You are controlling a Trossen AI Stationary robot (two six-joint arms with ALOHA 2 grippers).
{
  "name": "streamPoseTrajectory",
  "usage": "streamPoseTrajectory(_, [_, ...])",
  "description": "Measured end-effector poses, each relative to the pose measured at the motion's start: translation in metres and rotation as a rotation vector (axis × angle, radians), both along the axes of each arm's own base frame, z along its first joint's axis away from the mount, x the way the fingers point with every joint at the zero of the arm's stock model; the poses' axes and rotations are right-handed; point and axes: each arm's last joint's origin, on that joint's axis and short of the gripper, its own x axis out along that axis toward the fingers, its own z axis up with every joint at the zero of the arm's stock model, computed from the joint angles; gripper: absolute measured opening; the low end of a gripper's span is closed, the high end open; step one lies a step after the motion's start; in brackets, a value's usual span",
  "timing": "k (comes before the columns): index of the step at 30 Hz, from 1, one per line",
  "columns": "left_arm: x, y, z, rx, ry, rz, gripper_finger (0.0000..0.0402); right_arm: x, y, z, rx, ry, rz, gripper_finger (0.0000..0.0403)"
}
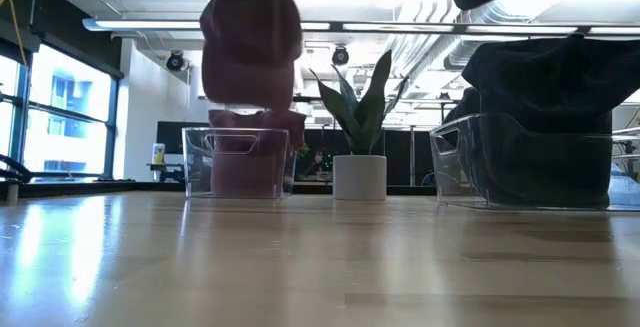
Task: Pick & Place hat
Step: Put the red cap into the left transparent bin
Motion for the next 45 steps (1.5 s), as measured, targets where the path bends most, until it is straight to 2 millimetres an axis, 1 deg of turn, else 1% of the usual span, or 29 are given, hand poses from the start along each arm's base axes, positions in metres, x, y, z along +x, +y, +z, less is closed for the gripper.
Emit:
streamPoseTrajectory(6, [-0.002,0.020,-0.002,0.180,0.083,0.079,0.0000,0.000,0.000,0.000,-0.012,-0.008,0.003,0.0094])
streamPoseTrajectory(11, [0.006,0.037,-0.018,0.156,0.180,0.110,0.0000,0.000,0.000,0.000,-0.012,-0.008,0.002,0.0094])
streamPoseTrajectory(15, [0.013,0.041,-0.034,0.114,0.278,0.104,0.0000,0.000,0.000,0.000,-0.012,-0.008,0.002,0.0094])
streamPoseTrajectory(17, [0.016,0.042,-0.038,0.102,0.303,0.096,0.0000,0.000,0.000,0.000,-0.012,-0.008,0.001,0.0094])
streamPoseTrajectory(21, [0.019,0.035,-0.039,0.097,0.298,0.070,0.0000,0.000,0.000,0.000,-0.012,-0.008,0.001,0.0094])
streamPoseTrajectory(23, [0.021,0.029,-0.037,0.106,0.291,0.052,0.0000,0.000,0.000,0.000,-0.012,-0.008,0.001,0.0094])
streamPoseTrajectory(28, [0.014,0.010,-0.028,0.133,0.264,0.027,0.0000,0.000,0.000,0.000,-0.012,-0.008,0.001,0.0094])
streamPoseTrajectory(31, [0.014,0.003,-0.026,0.148,0.270,0.039,0.0000,0.000,0.000,0.000,-0.012,-0.009,0.001,0.0094])
streamPoseTrajectory(33, [0.013,0.002,-0.027,0.129,0.273,0.048,0.0000,0.000,0.000,0.000,-0.012,-0.009,0.001,0.0094])
streamPoseTrajectory(37, [0.011,0.002,-0.034,0.052,0.321,0.061,0.0000,0.000,0.000,0.000,-0.012,-0.009,0.001,0.0094])
streamPoseTrajectory(41, [0.020,0.003,-0.046,-0.018,0.363,0.045,0.0000,0.000,0.000,0.000,-0.012,-0.009,0.001,0.0094])
streamPoseTrajectory(44, [0.028,0.005,-0.053,-0.034,0.340,0.026,0.0000,0.000,0.000,0.000,-0.012,-0.008,0.001,0.0094])
streamPoseTrajectory(45, [0.029,0.005,-0.058,-0.038,0.349,0.029,0.0000,0.000,0.000,0.000,-0.012,-0.008,0.001,0.0094])
